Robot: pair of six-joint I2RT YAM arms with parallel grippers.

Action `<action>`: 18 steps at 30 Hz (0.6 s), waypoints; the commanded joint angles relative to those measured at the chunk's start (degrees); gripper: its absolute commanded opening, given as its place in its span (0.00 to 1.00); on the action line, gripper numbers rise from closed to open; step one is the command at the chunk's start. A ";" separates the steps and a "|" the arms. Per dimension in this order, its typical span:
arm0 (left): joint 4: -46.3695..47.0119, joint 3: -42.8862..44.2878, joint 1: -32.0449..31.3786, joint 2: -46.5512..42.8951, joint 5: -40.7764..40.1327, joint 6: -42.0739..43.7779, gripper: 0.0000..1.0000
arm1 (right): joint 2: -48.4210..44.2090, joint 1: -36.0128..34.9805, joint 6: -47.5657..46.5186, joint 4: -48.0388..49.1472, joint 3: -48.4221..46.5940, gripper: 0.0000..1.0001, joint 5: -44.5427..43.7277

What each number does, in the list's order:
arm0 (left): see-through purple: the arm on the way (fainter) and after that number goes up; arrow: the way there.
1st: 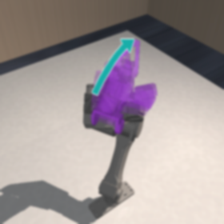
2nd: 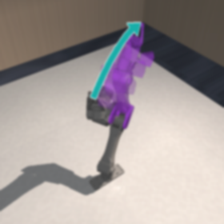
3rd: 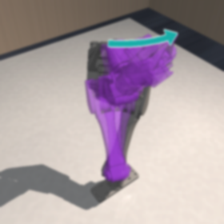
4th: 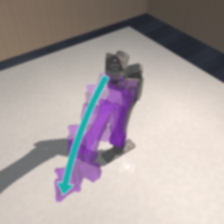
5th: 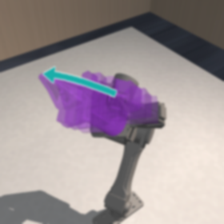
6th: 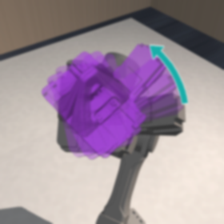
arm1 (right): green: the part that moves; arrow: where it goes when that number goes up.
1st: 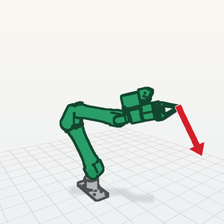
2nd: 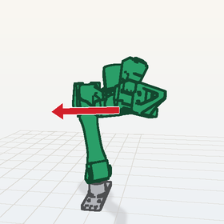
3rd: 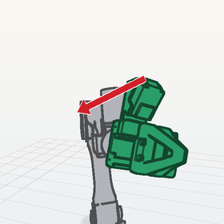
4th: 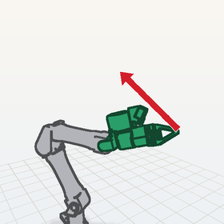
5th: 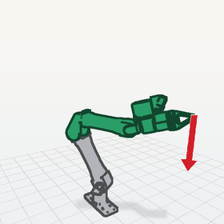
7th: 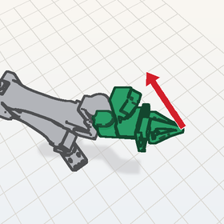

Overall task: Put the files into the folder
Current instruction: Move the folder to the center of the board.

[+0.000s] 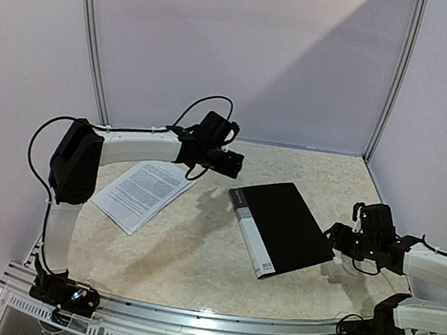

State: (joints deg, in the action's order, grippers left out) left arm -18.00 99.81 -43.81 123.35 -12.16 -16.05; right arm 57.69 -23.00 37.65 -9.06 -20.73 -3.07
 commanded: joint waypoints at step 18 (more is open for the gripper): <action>2.82 -10.77 4.37 3.80 20.51 -16.47 0.79 | 6.87 5.93 -0.78 -2.89 2.28 0.78 14.34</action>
State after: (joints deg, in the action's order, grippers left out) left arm -15.27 88.75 -39.03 124.77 5.85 -30.35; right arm 62.57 -17.32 36.97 -10.63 -19.46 10.20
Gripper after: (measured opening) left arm 0.791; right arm 0.777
